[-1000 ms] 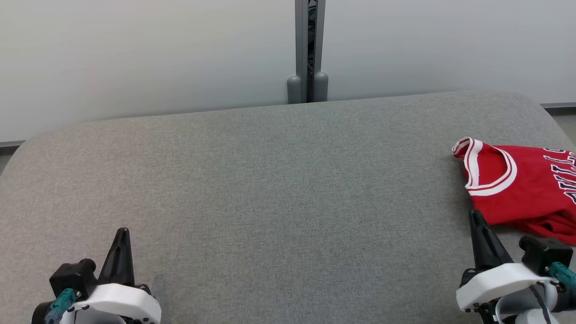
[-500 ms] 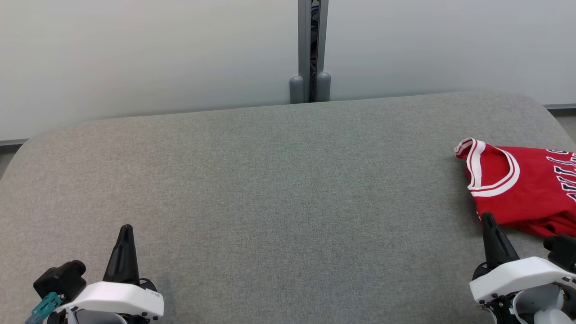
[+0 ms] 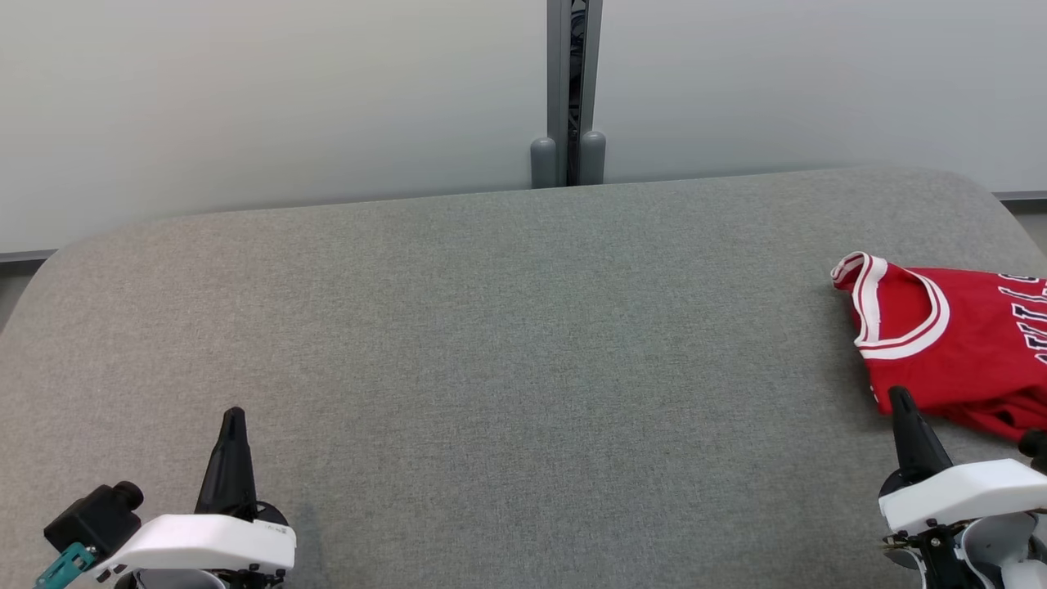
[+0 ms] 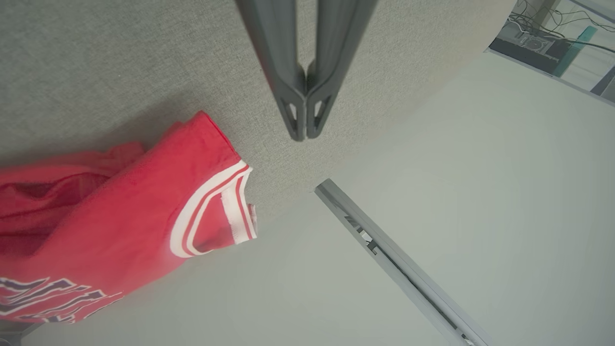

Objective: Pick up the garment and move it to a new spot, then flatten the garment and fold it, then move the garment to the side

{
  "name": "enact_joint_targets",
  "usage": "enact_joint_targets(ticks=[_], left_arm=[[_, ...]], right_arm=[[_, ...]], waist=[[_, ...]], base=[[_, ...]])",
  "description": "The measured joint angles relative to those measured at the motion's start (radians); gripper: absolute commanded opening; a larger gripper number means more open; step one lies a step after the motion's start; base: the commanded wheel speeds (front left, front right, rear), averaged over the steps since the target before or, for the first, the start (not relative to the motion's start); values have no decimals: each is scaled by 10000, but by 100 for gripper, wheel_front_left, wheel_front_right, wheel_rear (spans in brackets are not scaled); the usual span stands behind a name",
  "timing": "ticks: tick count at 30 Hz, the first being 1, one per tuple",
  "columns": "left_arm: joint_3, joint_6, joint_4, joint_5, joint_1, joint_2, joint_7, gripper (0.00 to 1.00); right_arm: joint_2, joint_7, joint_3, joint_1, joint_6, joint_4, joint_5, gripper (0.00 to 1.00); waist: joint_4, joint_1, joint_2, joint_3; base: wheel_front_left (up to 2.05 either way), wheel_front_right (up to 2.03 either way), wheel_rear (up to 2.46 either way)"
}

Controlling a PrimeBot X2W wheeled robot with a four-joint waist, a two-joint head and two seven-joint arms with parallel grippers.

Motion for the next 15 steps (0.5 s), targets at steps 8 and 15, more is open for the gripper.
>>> enact_joint_targets(ticks=[8,15], left_arm=[[90,-94,-267,-917,154,-102,96,0],[148,-221,-470,-1687,201,-217,184,0]], right_arm=[[15,374,-226,-46,0,19,1035,0],[29,709,-399,-67,0,35,1891,0]], waist=[[36,0,0,2],[68,0,0,2]], base=[[0,0,0],[0,0,0]])
